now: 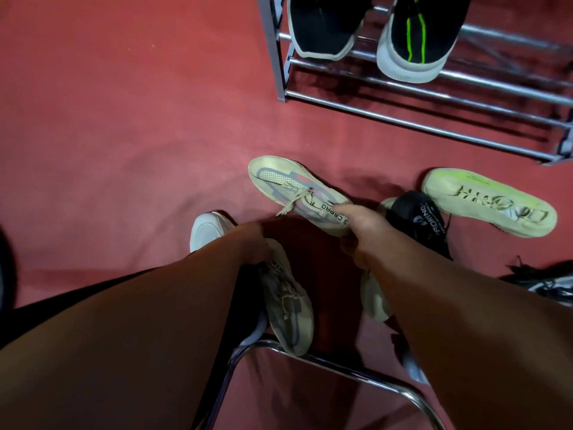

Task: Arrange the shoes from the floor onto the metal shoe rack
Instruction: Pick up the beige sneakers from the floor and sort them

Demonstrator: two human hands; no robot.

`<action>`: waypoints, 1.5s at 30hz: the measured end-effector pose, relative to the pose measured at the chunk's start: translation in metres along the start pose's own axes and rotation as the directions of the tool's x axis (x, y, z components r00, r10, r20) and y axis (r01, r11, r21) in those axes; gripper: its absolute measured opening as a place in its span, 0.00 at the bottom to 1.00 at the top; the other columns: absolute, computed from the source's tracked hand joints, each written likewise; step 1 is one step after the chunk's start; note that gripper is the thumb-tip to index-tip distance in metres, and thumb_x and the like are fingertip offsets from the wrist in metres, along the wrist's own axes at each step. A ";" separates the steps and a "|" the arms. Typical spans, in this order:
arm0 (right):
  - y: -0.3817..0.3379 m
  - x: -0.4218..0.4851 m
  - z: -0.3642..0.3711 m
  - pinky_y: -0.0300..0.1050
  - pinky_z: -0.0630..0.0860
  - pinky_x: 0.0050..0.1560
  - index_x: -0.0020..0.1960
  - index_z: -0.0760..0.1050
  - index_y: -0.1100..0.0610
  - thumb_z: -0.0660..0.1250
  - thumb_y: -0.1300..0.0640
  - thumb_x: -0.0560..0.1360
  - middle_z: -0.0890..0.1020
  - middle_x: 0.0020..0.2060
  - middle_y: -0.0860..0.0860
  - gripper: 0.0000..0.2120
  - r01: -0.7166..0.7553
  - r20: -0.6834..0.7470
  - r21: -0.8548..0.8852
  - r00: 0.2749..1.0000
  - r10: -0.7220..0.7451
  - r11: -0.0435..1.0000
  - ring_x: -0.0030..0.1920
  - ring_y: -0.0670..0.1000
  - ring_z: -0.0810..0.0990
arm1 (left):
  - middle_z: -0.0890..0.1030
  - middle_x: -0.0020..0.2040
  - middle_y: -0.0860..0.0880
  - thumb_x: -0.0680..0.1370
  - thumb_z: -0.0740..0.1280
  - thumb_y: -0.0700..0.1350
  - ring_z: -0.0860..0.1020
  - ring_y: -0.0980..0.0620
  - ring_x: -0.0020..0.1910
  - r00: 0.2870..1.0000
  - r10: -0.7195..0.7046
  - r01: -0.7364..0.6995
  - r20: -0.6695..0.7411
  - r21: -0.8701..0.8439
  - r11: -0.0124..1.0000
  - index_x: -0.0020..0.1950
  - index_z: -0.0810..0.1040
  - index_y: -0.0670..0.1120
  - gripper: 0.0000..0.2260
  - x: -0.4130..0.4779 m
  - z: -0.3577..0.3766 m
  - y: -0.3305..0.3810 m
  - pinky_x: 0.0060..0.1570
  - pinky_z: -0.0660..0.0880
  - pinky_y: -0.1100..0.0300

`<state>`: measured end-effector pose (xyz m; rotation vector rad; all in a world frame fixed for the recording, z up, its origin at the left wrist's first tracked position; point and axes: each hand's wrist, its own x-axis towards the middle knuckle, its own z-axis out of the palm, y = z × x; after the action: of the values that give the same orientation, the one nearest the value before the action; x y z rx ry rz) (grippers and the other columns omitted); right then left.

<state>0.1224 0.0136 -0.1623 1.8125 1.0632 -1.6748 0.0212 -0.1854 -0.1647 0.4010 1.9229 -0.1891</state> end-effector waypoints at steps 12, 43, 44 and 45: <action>-0.037 -0.059 -0.022 0.42 0.80 0.36 0.53 0.84 0.53 0.77 0.50 0.68 0.89 0.44 0.50 0.15 0.195 0.081 -0.058 0.978 -0.190 0.979 0.43 0.50 0.86 | 0.82 0.60 0.44 0.69 0.76 0.51 0.80 0.45 0.56 0.996 0.088 -0.092 0.035 0.128 0.988 0.63 0.82 0.46 0.24 -0.067 -0.042 0.037 0.48 0.73 0.59; 0.058 -0.339 -0.293 0.49 0.83 0.44 0.59 0.80 0.57 0.72 0.54 0.75 0.87 0.45 0.57 0.13 0.495 -0.109 0.515 0.848 -0.519 0.700 0.40 0.56 0.84 | 0.83 0.45 0.45 0.69 0.66 0.40 0.79 0.46 0.38 0.795 0.221 -0.587 -0.565 -0.625 0.514 0.51 0.82 0.50 0.14 -0.415 -0.099 0.201 0.37 0.76 0.57; 0.060 -0.342 -0.291 0.48 0.83 0.40 0.59 0.81 0.57 0.72 0.54 0.75 0.87 0.44 0.57 0.13 0.483 -0.088 0.526 0.850 -0.520 0.700 0.38 0.56 0.84 | 0.81 0.42 0.44 0.68 0.66 0.41 0.77 0.47 0.35 0.799 0.221 -0.587 -0.559 -0.646 0.488 0.47 0.82 0.48 0.10 -0.420 -0.097 0.206 0.37 0.75 0.56; 0.061 -0.346 -0.289 0.45 0.82 0.34 0.58 0.81 0.56 0.72 0.54 0.75 0.87 0.44 0.57 0.13 0.466 -0.064 0.537 0.853 -0.517 0.703 0.35 0.56 0.84 | 0.81 0.40 0.43 0.69 0.66 0.41 0.77 0.47 0.33 0.804 0.207 -0.583 -0.557 -0.670 0.460 0.45 0.82 0.46 0.08 -0.423 -0.096 0.211 0.37 0.75 0.56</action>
<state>0.3625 0.1169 0.2098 1.8305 1.1970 -2.5779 0.1560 -0.0382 0.2747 0.2434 1.9909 1.2065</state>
